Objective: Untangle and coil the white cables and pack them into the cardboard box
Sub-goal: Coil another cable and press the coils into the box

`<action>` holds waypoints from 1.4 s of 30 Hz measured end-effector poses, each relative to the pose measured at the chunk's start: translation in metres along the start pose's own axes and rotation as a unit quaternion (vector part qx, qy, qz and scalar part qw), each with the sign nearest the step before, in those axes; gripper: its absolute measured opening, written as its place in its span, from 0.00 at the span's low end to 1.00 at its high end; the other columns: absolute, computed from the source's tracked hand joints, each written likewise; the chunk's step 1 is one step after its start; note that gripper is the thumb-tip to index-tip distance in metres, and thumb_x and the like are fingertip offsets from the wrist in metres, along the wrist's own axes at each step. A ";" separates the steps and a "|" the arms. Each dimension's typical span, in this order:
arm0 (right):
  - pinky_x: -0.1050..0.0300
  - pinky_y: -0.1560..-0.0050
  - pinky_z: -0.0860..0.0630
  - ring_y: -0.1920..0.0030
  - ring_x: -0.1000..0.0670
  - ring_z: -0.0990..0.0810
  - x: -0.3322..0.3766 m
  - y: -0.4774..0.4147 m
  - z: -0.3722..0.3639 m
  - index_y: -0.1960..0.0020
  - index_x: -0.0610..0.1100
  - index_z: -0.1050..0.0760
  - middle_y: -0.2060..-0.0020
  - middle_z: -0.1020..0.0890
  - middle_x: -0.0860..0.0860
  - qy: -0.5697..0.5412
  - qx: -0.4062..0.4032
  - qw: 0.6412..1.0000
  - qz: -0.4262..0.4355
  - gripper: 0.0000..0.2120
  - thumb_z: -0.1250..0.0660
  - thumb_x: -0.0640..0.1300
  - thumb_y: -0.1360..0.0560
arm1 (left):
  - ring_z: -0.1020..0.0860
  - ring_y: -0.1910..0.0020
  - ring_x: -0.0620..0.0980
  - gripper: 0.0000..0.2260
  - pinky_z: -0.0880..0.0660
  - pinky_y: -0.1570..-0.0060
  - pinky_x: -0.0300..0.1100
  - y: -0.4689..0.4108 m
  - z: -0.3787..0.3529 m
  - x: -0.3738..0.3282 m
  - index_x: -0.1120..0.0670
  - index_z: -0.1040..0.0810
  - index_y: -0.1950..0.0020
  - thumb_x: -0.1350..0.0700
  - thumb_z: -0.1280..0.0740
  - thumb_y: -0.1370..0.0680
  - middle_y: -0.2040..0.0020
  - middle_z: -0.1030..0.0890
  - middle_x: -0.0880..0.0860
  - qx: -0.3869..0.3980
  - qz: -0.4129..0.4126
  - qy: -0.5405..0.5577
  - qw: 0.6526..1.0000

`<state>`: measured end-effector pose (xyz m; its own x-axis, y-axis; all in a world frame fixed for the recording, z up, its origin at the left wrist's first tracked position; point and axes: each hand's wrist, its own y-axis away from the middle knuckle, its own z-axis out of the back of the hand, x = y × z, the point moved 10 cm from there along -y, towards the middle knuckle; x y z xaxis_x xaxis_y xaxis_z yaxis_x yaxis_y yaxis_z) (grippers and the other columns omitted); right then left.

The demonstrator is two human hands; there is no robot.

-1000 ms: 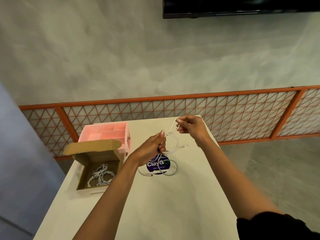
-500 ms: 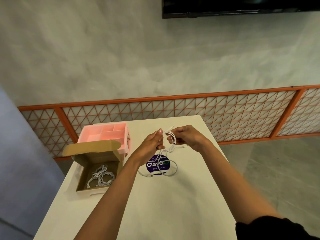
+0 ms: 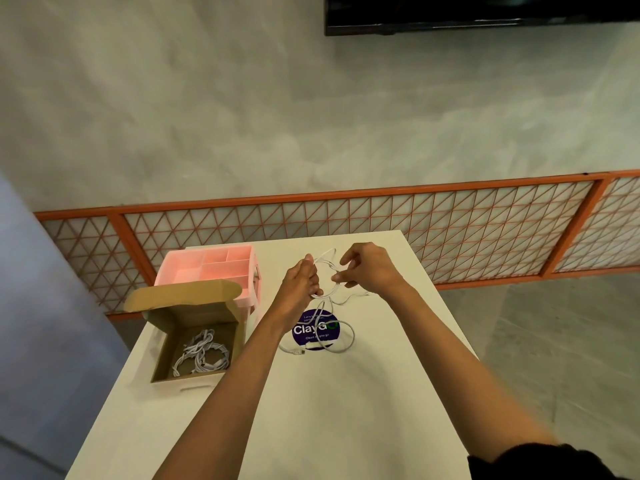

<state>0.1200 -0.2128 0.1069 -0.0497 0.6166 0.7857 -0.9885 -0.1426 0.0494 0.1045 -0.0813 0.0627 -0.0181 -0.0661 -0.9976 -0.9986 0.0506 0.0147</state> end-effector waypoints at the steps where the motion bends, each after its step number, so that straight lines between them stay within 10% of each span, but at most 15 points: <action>1: 0.64 0.68 0.27 0.71 0.52 0.21 0.002 0.001 0.004 0.56 0.39 0.24 0.62 0.18 0.44 0.016 -0.028 0.999 0.002 0.12 0.22 0.39 0.34 | 0.41 0.74 0.43 0.16 0.35 0.62 0.41 -0.001 0.003 0.001 0.52 0.38 0.63 0.49 0.47 0.16 0.73 0.41 0.45 -0.012 -0.001 0.001 1.000; 4: 0.62 0.67 0.28 0.66 0.51 0.20 0.008 0.004 0.001 0.62 0.42 0.24 0.62 0.16 0.43 0.045 -0.026 0.999 0.011 0.09 0.24 0.41 0.32 | 0.42 0.74 0.44 0.18 0.37 0.64 0.41 -0.002 0.009 0.002 0.52 0.39 0.65 0.49 0.48 0.16 0.75 0.41 0.44 -0.044 0.005 0.011 0.999; 14: 0.54 0.42 0.32 0.40 0.44 0.28 0.029 0.017 -0.035 0.27 0.47 0.35 0.39 0.29 0.43 0.171 0.097 0.977 0.083 0.22 0.42 0.37 0.20 | 0.39 0.72 0.43 0.15 0.35 0.65 0.38 0.001 0.000 -0.007 0.55 0.29 0.59 0.48 0.44 0.17 0.72 0.39 0.45 -0.001 -0.011 -0.017 1.000; 18: 0.59 0.53 0.35 0.61 0.59 0.32 0.032 0.020 -0.037 0.27 0.52 0.36 0.51 0.35 0.47 0.221 0.117 0.961 0.119 0.26 0.46 0.33 0.21 | 0.37 0.70 0.43 0.15 0.32 0.63 0.39 0.004 0.003 -0.012 0.52 0.28 0.59 0.49 0.45 0.17 0.70 0.38 0.46 0.002 -0.033 -0.078 0.996; 22: 0.66 0.60 0.37 0.63 0.58 0.34 0.036 0.015 -0.030 0.30 0.51 0.30 0.60 0.37 0.53 0.228 0.113 0.955 0.151 0.26 0.46 0.29 0.22 | 0.35 0.68 0.45 0.15 0.31 0.61 0.42 0.005 0.010 -0.014 0.52 0.26 0.56 0.47 0.46 0.17 0.69 0.36 0.48 -0.023 -0.051 -0.130 0.990; 32: 0.66 0.57 0.31 0.58 0.56 0.31 0.040 0.026 -0.005 0.39 0.49 0.22 0.54 0.25 0.52 -0.008 0.155 0.977 0.144 0.15 0.44 0.40 0.18 | 0.34 0.67 0.45 0.16 0.31 0.61 0.40 0.009 0.013 -0.021 0.50 0.23 0.51 0.46 0.47 0.17 0.68 0.35 0.48 -0.040 -0.060 -0.145 0.987; 37: 0.63 0.47 0.35 0.44 0.57 0.29 0.030 0.018 0.013 0.44 0.42 0.20 0.44 0.21 0.53 -0.133 0.121 0.979 0.099 0.12 0.41 0.42 0.19 | 0.38 0.68 0.45 0.17 0.33 0.65 0.36 0.015 0.012 -0.020 0.54 0.36 0.62 0.46 0.47 0.17 0.69 0.38 0.48 -0.048 -0.073 -0.126 0.988; 42: 0.61 0.57 0.34 0.57 0.54 0.31 0.011 0.010 0.024 0.47 0.44 0.19 0.52 0.21 0.55 -0.159 0.039 0.984 0.072 0.10 0.39 0.42 0.20 | 0.38 0.70 0.43 0.16 0.35 0.68 0.35 0.016 0.010 -0.024 0.52 0.36 0.62 0.47 0.46 0.17 0.71 0.37 0.45 -0.047 -0.089 -0.100 0.990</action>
<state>0.1125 -0.2264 0.1310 -0.1296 0.3130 0.9409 -0.9598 -0.2777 -0.0399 0.0892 -0.0689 0.0859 0.1603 0.1339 -0.9779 -0.9853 -0.0372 -0.1666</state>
